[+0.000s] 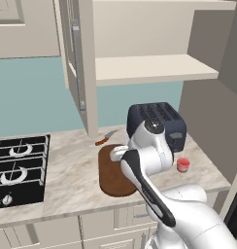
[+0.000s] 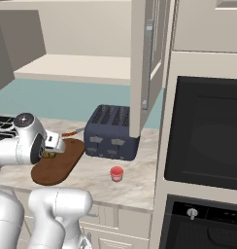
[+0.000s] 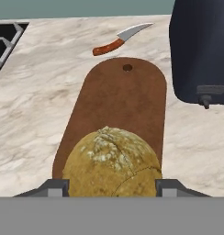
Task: Pick the bread, place it on the cutting board, pick the jam, place it on the counter, and close the cabinet.
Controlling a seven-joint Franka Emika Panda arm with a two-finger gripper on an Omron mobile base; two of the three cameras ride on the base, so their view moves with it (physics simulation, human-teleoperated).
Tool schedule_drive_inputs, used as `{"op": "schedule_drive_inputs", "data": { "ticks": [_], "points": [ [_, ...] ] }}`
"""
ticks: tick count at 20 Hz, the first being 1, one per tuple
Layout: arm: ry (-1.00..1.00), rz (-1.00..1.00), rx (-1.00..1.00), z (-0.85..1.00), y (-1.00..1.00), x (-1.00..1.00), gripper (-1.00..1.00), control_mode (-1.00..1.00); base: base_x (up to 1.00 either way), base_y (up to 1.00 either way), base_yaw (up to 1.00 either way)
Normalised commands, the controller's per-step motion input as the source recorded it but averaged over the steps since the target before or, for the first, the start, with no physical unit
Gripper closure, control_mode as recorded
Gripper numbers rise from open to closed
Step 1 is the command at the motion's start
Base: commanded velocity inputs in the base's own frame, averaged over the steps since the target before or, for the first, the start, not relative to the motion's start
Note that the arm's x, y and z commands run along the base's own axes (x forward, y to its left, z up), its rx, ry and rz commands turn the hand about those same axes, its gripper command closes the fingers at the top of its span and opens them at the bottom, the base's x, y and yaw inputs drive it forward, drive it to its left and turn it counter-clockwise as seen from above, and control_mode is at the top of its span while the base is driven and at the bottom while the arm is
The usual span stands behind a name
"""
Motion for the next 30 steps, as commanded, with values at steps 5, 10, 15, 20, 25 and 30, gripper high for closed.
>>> {"op": "schedule_drive_inputs", "data": {
  "ticks": [5, 10, 15, 20, 25, 30],
  "points": [
    [0.03, 0.00, 0.00, -0.32, 0.05, 0.12, 1.00, -1.00, 0.00, 0.00, 0.00],
    [0.03, 0.00, 0.00, -0.32, 0.06, 0.12, 1.00, -1.00, 0.00, 0.00, 0.00],
    [0.03, 0.00, 0.00, -0.33, 0.06, 0.09, 1.00, -1.00, 0.00, 0.00, 0.00],
    [0.02, 0.00, 0.00, -0.35, 0.10, 0.07, -1.00, -1.00, 0.00, 0.00, 0.00],
    [0.01, 0.00, 0.00, -0.21, 0.06, 0.04, -1.00, -1.00, 0.00, 0.00, 0.00],
    [0.00, 0.00, 0.00, 0.00, 0.00, 0.00, -1.00, -1.00, 0.00, 0.00, 0.00]
  ]
}}
